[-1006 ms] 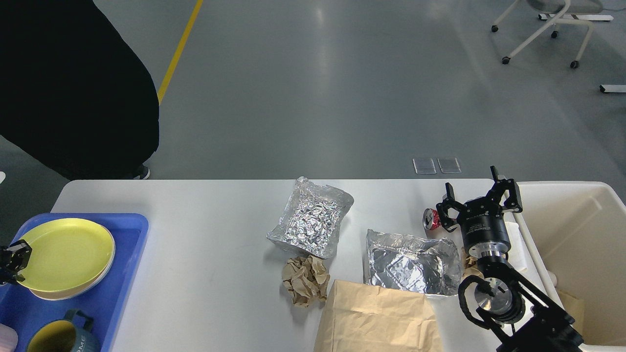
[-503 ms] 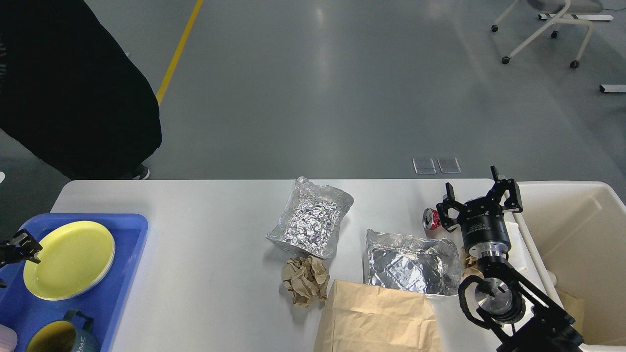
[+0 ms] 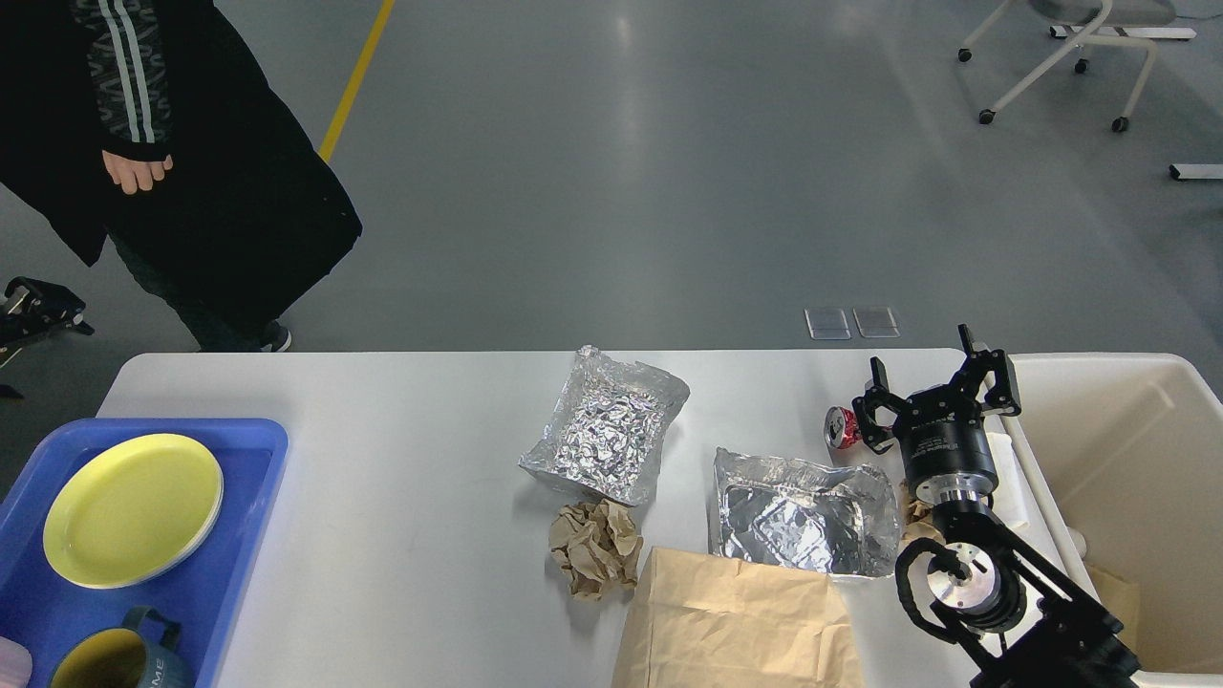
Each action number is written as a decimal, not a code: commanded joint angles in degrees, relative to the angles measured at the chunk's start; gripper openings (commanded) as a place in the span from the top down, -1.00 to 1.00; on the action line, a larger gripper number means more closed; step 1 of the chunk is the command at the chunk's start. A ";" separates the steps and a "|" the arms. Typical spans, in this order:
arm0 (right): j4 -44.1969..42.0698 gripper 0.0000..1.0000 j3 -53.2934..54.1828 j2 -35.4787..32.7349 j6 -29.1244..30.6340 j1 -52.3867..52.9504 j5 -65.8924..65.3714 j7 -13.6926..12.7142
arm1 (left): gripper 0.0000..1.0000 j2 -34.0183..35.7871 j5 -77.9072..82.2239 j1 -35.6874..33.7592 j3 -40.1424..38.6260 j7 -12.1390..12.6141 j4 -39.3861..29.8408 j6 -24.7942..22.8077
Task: Tidy desktop
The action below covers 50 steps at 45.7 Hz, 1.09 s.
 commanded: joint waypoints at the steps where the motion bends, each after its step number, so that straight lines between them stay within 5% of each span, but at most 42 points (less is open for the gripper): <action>1: 0.00 -1.00 0.00 0.02 0.00 0.00 0.01 0.00 | -0.92 1.12 -0.03 -0.75 -10.70 -0.15 0.07 0.08; 17: 0.00 -1.00 0.00 0.02 0.00 0.00 0.01 0.00 | -0.92 -0.98 -0.03 4.95 -53.23 -0.41 -1.33 -0.45; 42: 0.00 -1.00 0.00 0.02 0.00 0.00 0.01 0.00 | -0.93 -16.98 -0.21 30.97 -95.70 -6.83 -2.21 2.45; 50: 0.00 -1.00 0.00 0.02 0.00 0.00 0.01 0.00 | -0.93 -18.21 0.23 40.90 -105.46 -7.00 -10.29 5.26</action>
